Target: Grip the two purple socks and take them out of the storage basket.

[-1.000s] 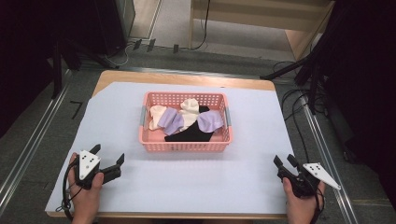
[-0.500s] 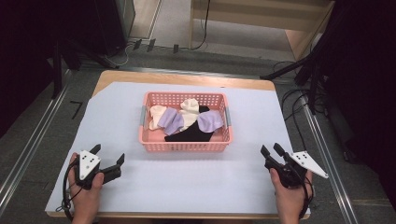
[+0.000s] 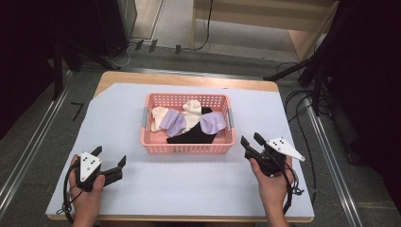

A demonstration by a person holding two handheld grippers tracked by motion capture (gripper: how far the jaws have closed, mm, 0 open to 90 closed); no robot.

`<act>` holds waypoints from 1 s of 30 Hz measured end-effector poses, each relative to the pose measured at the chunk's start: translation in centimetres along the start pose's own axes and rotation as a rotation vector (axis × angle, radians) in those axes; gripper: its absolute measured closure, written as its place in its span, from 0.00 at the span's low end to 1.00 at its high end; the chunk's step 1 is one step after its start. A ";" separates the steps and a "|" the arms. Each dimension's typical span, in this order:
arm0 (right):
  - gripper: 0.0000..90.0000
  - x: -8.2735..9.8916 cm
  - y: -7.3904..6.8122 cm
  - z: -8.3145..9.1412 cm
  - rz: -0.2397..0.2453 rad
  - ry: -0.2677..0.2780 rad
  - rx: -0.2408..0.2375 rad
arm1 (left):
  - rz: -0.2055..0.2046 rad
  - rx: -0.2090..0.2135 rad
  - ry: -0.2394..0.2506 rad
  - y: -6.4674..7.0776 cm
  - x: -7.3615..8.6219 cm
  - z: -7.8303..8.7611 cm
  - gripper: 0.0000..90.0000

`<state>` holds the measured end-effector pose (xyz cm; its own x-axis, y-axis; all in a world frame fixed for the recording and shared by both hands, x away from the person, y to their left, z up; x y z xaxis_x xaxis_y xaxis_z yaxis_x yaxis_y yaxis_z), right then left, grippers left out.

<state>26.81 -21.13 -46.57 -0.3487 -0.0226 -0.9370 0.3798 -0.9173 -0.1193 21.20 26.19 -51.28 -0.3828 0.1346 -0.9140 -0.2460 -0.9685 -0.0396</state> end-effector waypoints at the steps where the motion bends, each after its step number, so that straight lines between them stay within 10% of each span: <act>1: 0.51 0.0 0.0 0.0 0.000 0.000 0.000 | 0.001 0.000 -0.001 0.0 0.0 0.0 0.15; 30: 0.51 -3.2 -3.8 -6.3 0.042 -0.077 -0.026 | 0.012 0.009 -0.004 -0.2 0.0 0.0 0.15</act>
<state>31.86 -15.11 -45.16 -0.3966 -0.0919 -0.9134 0.4172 -0.9043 -0.0902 21.28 26.38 -51.27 -0.3892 0.1234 -0.9129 -0.2495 -0.9681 -0.0245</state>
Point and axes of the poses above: each handheld gripper's, and its own axes: z roughly backward along the jaws, x roughly out of its underside, y roughly to its right, the point moved 2 cm from there along -z, roughly forward along the jaws, and after that the axes turned 3 degrees about z, right-handed, at the moved point
